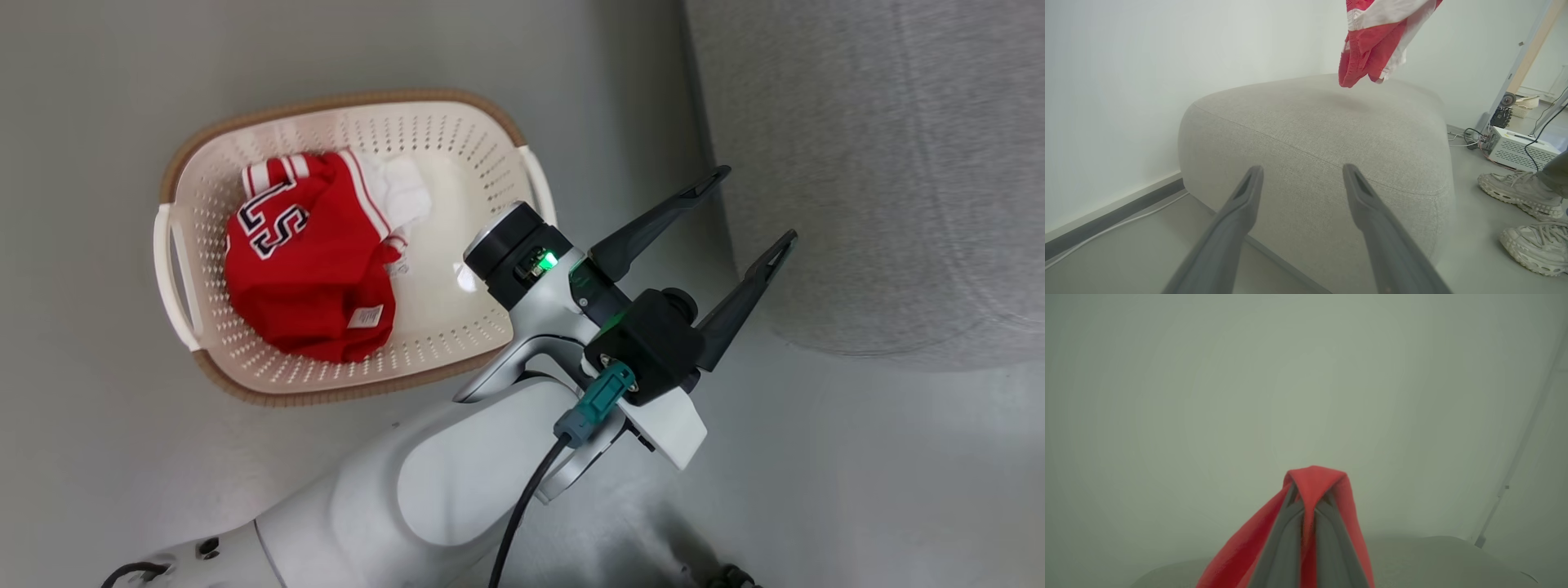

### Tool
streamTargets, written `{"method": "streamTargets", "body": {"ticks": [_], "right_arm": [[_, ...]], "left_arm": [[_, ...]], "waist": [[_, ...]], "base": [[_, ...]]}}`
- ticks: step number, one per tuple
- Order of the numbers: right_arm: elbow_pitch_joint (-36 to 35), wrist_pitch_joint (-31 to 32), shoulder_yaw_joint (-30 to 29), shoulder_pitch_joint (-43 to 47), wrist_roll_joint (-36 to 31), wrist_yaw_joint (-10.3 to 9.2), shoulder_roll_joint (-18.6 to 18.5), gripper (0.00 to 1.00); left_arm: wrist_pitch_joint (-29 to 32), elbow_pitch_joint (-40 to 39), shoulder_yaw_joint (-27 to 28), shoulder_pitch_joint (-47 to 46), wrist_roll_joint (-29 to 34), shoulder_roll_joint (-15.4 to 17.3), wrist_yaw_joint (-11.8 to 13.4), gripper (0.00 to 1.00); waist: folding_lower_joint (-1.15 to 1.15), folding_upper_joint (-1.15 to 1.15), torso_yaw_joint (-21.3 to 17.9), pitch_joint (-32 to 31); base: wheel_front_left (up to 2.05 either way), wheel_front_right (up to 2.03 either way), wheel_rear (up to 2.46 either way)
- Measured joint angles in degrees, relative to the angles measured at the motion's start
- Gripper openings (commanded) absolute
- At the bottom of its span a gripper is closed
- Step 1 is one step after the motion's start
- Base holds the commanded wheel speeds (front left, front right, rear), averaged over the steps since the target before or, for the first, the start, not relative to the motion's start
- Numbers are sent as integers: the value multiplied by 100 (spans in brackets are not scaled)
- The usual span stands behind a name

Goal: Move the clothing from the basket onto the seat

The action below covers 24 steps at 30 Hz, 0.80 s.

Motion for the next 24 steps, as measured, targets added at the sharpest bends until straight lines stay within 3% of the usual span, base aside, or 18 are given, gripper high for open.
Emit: {"method": "streamTargets", "body": {"ticks": [11,17,24], "right_arm": [[910,-1,-494,-743,-476,1,-174,0],[1115,-1,-48,-689,-357,1,138,0],[1168,-1,387,-9,-18,1,270,0]], "left_arm": [[-1,-111,-301,-244,-26,5,335,100],[-1,-222,-337,-310,-71,8,398,100],[-1,-360,-301,-311,-77,1,448,100]], "waist": [[0,0,484,700],[0,0,675,819],[0,0,779,608]], "base": [[0,0,0],[0,0,0],[0,0,0]]}}
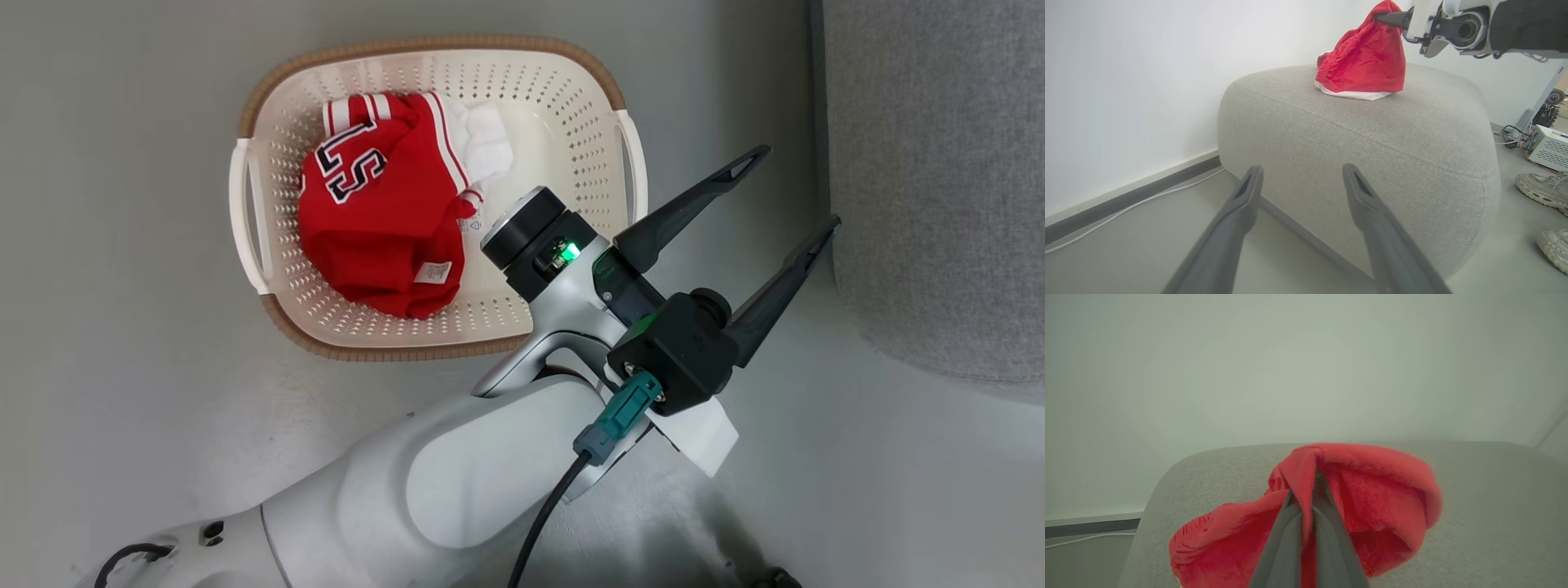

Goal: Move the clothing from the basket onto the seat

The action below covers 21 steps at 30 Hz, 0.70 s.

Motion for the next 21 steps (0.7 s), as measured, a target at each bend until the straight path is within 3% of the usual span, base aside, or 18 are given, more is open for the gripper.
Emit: {"method": "streamTargets", "body": {"ticks": [6,8,9,21], "right_arm": [[119,0,119,679,162,0,190,0],[119,0,112,968,247,0,314,45],[123,0,110,1067,254,0,350,100],[-315,1,215,1905,256,0,699,100]], "left_arm": [[-2,-98,146,126,-44,-5,-12,100],[-2,-103,226,305,-44,-8,-20,100],[-2,-100,259,369,-44,-8,-51,100],[-3,-55,840,1119,13,-19,-198,100]], "waist": [[0,0,63,-308],[0,0,85,-494],[0,0,92,-560],[0,0,159,-1414]], "base": [[0,0,0],[0,0,0],[0,0,0],[0,0,0]]}}
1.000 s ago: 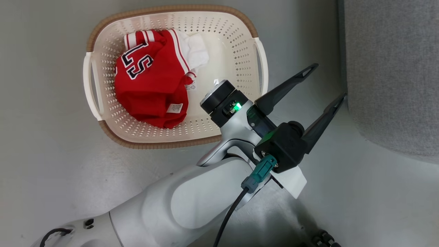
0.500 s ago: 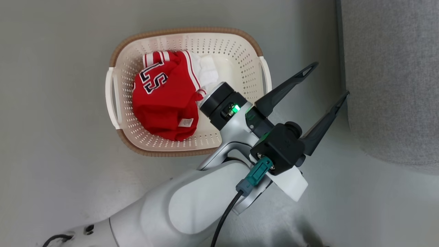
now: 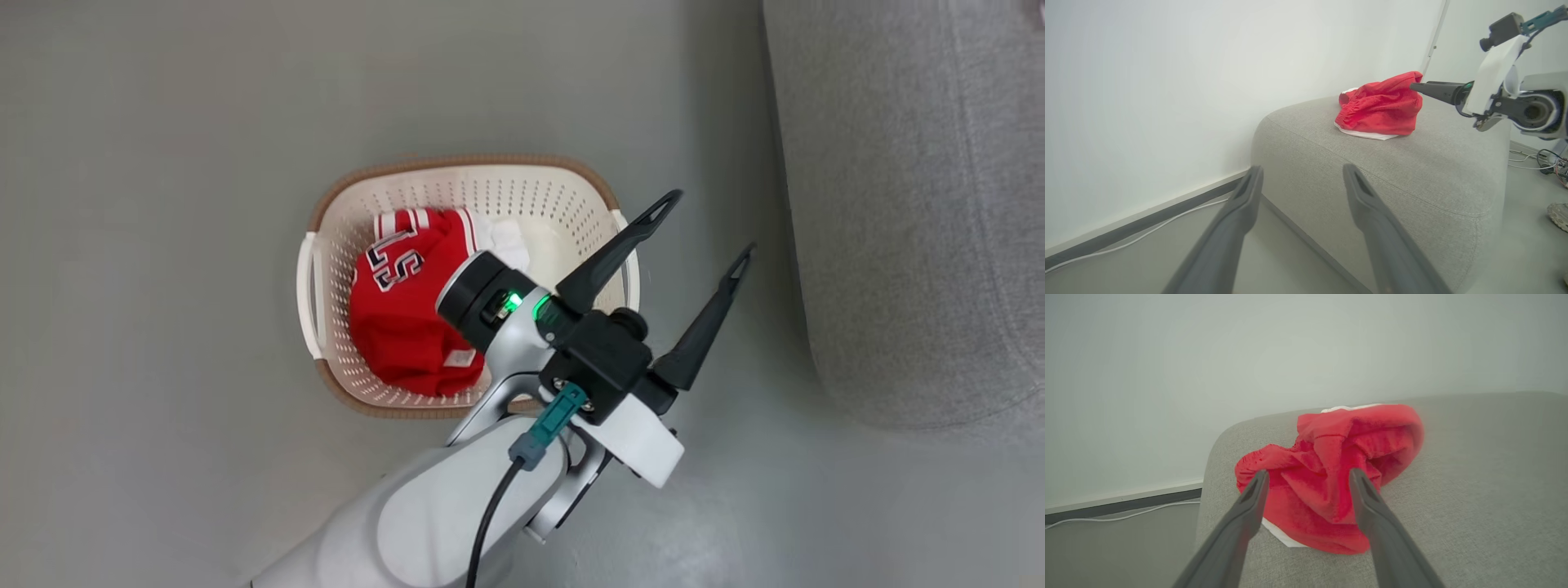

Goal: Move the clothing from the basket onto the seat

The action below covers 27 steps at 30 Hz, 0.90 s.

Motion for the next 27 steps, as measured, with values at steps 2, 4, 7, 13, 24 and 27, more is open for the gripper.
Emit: {"method": "streamTargets", "body": {"ticks": [2,4,7,13,24,27], "right_arm": [[-107,0,33,129,9,0,77,100],[-190,0,110,247,-5,0,107,100],[-350,0,226,382,-12,0,162,100],[-634,0,522,695,-73,0,380,100],[-1039,1,842,1370,-322,0,804,100],[-1101,1,947,1526,-389,0,899,100]], "left_arm": [[0,34,114,148,5,-2,-68,100],[0,51,242,297,33,-3,-116,100],[0,62,481,531,59,-11,-125,100],[1,176,1040,1129,146,-22,-252,100],[2,359,2490,2256,467,-35,-580,100],[4,405,2904,2549,592,-40,-667,100]], "waist": [[0,0,26,-163],[0,0,63,-328],[0,0,132,-579],[0,0,282,-1108],[0,0,610,-2037],[0,0,682,-2260]], "base": [[0,0,0],[0,0,0],[0,0,0],[0,0,0],[0,0,0],[0,0,0]]}}
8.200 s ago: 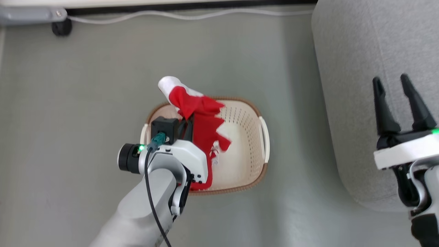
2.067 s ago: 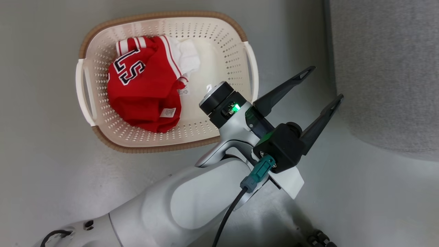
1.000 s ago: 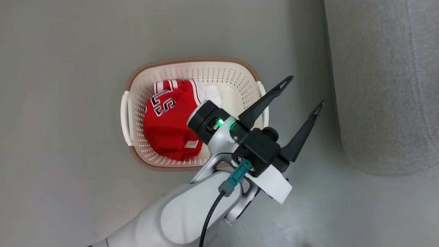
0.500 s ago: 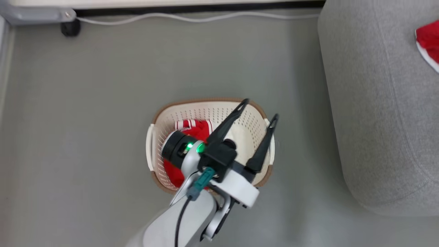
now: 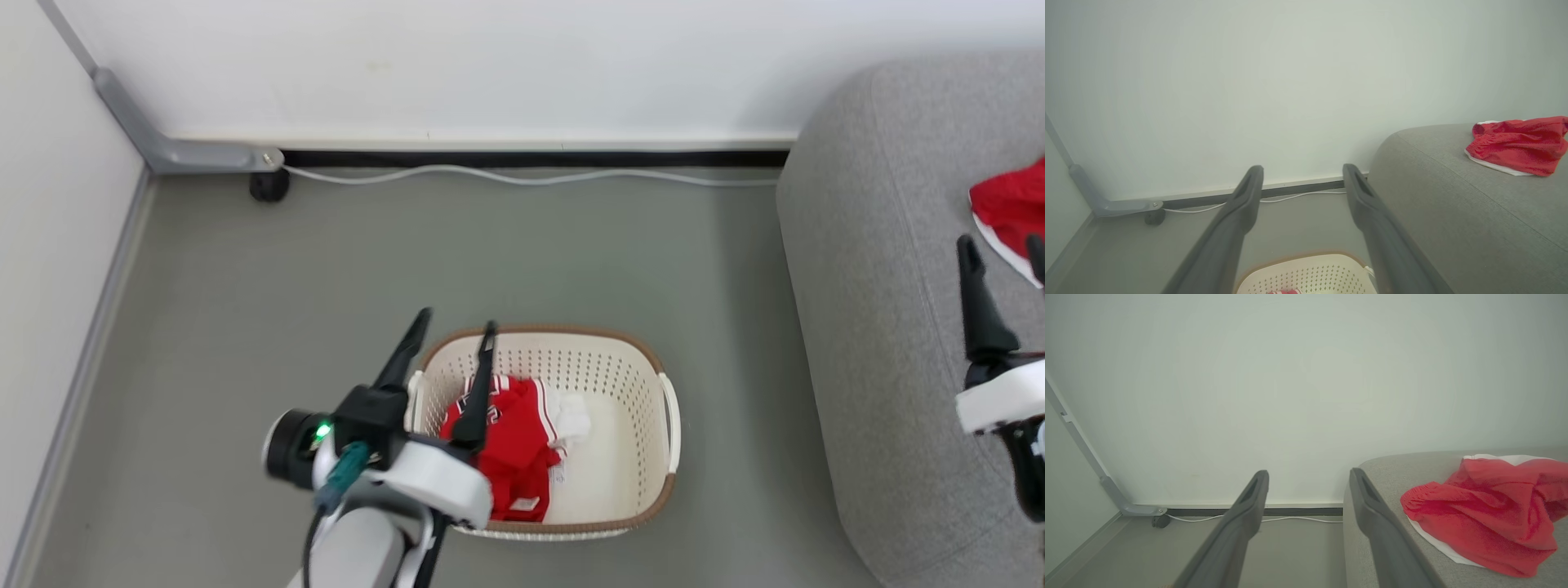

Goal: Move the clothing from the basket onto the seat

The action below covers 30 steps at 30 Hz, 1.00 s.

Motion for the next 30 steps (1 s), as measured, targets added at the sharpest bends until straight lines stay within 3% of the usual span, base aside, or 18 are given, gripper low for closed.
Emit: {"method": "streamTargets", "body": {"ticks": [7,15,30], "right_arm": [[-158,0,189,436,-214,0,309,100],[-237,0,285,848,-399,0,556,100],[-546,0,2,1497,-848,0,983,100]], "left_arm": [[1,81,981,637,270,12,-146,100],[1,112,1678,1195,437,13,-265,100],[2,-286,2234,1941,666,3,-252,100]], "waist": [[0,0,113,-471],[0,0,143,-803],[0,0,3,-898]], "base": [[0,0,0],[0,0,0],[0,0,0]]}}
